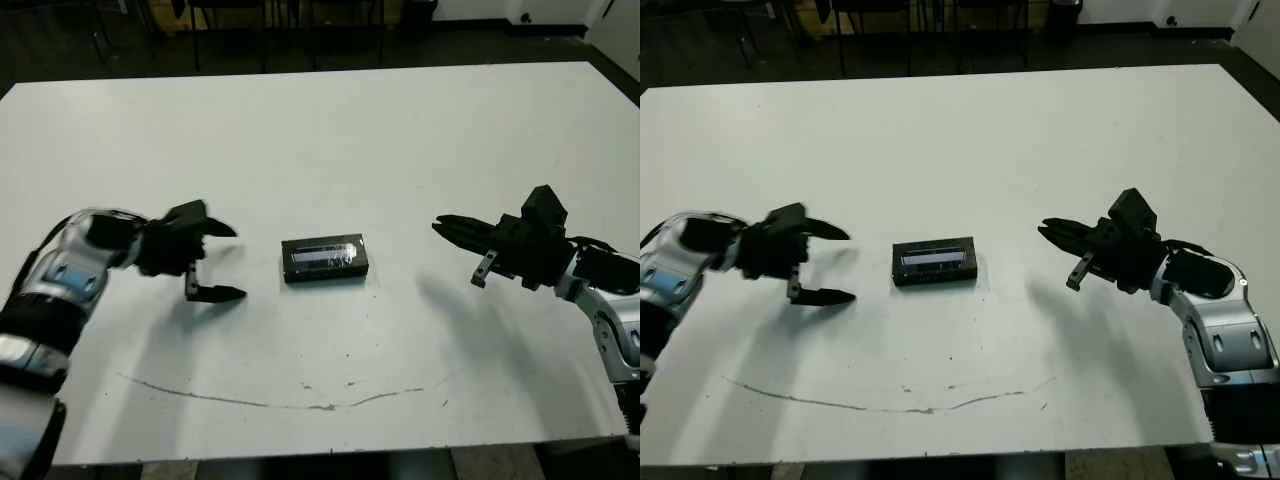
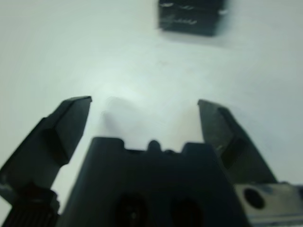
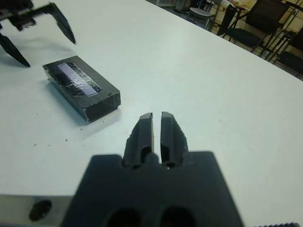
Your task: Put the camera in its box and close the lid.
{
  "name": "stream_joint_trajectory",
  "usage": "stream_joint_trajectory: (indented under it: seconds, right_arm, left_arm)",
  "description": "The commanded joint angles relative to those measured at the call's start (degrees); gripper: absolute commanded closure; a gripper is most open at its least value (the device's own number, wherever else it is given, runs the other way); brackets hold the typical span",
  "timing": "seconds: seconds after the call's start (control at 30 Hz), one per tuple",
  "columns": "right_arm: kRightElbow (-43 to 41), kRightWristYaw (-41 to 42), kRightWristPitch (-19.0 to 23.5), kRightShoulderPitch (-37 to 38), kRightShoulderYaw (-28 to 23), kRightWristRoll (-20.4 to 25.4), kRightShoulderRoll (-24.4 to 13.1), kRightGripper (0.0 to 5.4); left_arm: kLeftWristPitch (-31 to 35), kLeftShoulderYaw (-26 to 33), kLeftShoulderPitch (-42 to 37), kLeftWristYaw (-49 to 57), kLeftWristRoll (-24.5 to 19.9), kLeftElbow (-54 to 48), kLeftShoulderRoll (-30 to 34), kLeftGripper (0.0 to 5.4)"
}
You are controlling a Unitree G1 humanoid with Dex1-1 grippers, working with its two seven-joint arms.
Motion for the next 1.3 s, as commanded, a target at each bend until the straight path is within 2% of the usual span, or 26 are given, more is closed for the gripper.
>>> stream_joint_trajectory:
  seconds: [0.03,0.17,0.3,0.47,0.6,0.83,1.0,1.17,1.3]
  right_arm:
    - [1.9,0.3,-0.8,-0.4,0.4,-0.1,0.6,5.4]
    - [1.3,-0.4,-0.3,-0.2,0.4,-0.3,0.5,5.4]
    - [0.6,-1.1,-1.8,0.1,0.4,-1.3,0.3,5.4]
    - [-0.6,-2.6,0.1,0.6,0.0,-0.9,0.5,5.4]
    - [-2.2,-3.9,1.5,1.3,0.1,-1.1,0.2,5.4]
    - [-3.3,-4.2,1.6,2.1,0.1,-0.2,0.6,5.4]
    - [-2.9,-3.9,1.4,2.4,0.0,0.7,1.1,5.4]
    - [-3.2,-4.5,1.4,2.6,0.3,0.4,1.0,5.4]
    - [-3.1,-4.3,1.3,2.5,0.4,0.4,1.0,5.4]
  left_arm:
    - [4.2,6.3,6.1,11.4,-3.3,-10.0,-4.6,0.64]
    - [6.0,12.2,10.2,27.6,-7.1,-20.3,-14.7,1.43]
    - [9.3,12.5,10.9,37.4,-8.6,-27.6,-21.6,2.22]
    - [16.9,9.2,12.5,46.2,-9.4,-37.3,-28.9,3.21]
    - [20.1,4.7,14.7,50.2,-8.7,-41.9,-32.8,4.02]
    - [27.0,-3.0,15.9,53.4,-5.5,-41.9,-33.8,5.38]
    - [29.8,-5.8,17.3,54.7,-3.5,-39.0,-34.0,5.38]
    - [32.4,-5.6,18.4,56.2,-3.9,-33.9,-36.3,5.38]
    - [30.5,-5.3,18.8,56.3,-3.6,-28.9,-37.4,5.38]
